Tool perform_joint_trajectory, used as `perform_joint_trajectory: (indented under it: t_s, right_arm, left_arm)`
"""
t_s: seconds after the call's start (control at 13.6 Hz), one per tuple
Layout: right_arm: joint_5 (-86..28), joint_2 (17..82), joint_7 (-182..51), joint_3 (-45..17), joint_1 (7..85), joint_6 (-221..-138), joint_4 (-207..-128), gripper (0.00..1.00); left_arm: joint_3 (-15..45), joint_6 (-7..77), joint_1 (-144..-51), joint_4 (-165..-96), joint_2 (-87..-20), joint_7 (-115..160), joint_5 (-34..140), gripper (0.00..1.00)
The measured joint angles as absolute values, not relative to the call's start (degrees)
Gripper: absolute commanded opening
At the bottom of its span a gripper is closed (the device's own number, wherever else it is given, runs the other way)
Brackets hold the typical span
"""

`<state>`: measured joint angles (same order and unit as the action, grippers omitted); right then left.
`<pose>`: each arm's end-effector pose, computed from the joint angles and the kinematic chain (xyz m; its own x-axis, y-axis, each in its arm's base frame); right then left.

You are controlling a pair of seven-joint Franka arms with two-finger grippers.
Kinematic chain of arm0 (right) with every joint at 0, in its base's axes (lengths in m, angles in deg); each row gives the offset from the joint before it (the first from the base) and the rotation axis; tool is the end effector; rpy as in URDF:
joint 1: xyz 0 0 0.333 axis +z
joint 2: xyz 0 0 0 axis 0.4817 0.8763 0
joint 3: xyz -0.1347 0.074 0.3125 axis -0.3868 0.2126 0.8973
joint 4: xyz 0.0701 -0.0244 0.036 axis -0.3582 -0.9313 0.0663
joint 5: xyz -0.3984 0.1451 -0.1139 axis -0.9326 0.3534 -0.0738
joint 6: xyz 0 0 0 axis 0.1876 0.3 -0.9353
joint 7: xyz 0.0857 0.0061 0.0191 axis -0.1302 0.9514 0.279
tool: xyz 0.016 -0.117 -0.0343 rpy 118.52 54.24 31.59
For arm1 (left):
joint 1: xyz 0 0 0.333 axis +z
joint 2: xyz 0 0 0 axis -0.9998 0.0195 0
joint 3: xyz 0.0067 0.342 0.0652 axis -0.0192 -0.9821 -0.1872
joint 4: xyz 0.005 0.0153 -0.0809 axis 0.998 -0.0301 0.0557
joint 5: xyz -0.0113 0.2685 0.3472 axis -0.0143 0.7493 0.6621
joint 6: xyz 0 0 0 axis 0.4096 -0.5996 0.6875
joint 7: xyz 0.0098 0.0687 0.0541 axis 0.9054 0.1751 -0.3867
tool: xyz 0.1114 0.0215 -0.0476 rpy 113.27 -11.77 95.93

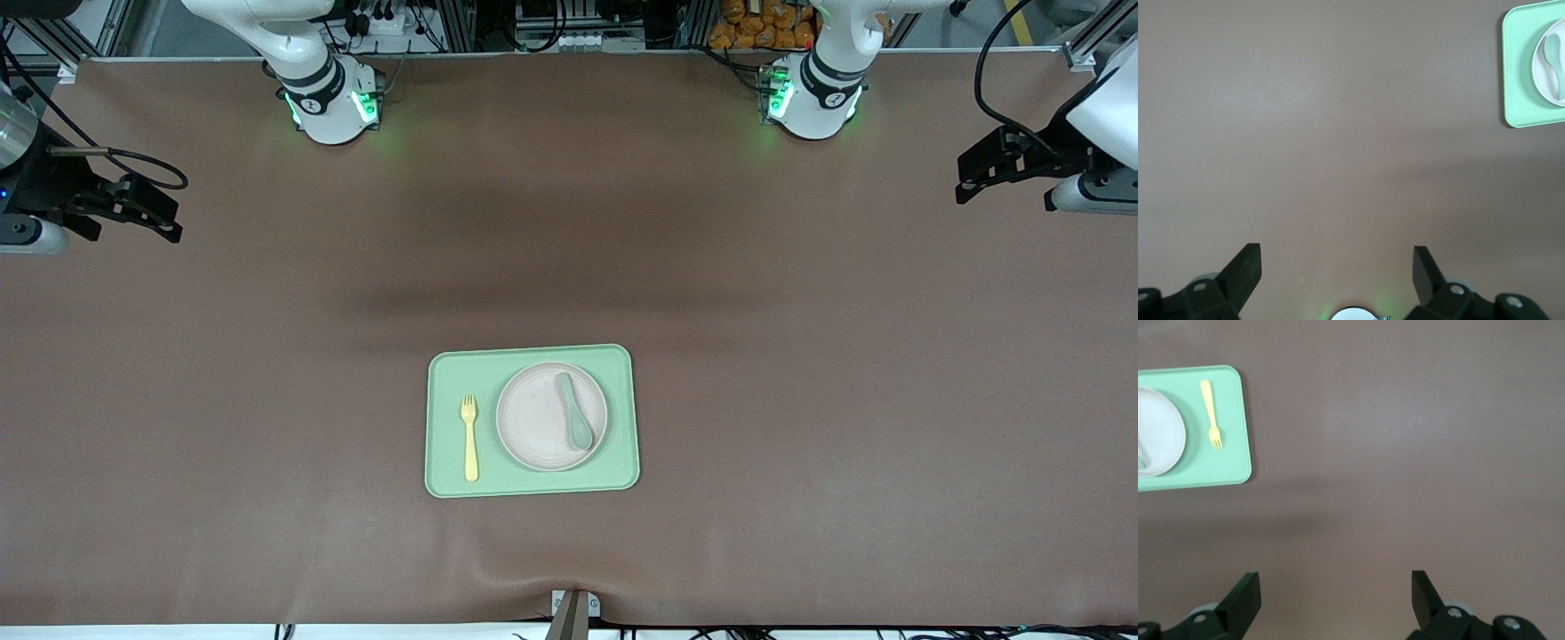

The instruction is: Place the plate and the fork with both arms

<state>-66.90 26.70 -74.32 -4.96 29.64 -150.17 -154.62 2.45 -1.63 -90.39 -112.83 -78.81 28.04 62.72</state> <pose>0.5963 0.0446 0.6627 0.9998 0.0156 -0.0117 0.0158 -0.9997 0.0180 0.5807 -0.0722 0.6927 0.9936 -0.1072 -0.0356 -0.1076 -0.9942 -0.0076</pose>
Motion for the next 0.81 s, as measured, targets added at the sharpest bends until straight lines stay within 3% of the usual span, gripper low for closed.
perform_joint_trajectory:
  t_s: [0.81]
  right_arm:
    - [-67.1,26.7,-69.9,-5.4,28.5,-148.8,-154.3,1.0]
  left_arm:
    - [2.4,-1.6,-90.4,-112.8,-78.8,28.0,62.7,1.0]
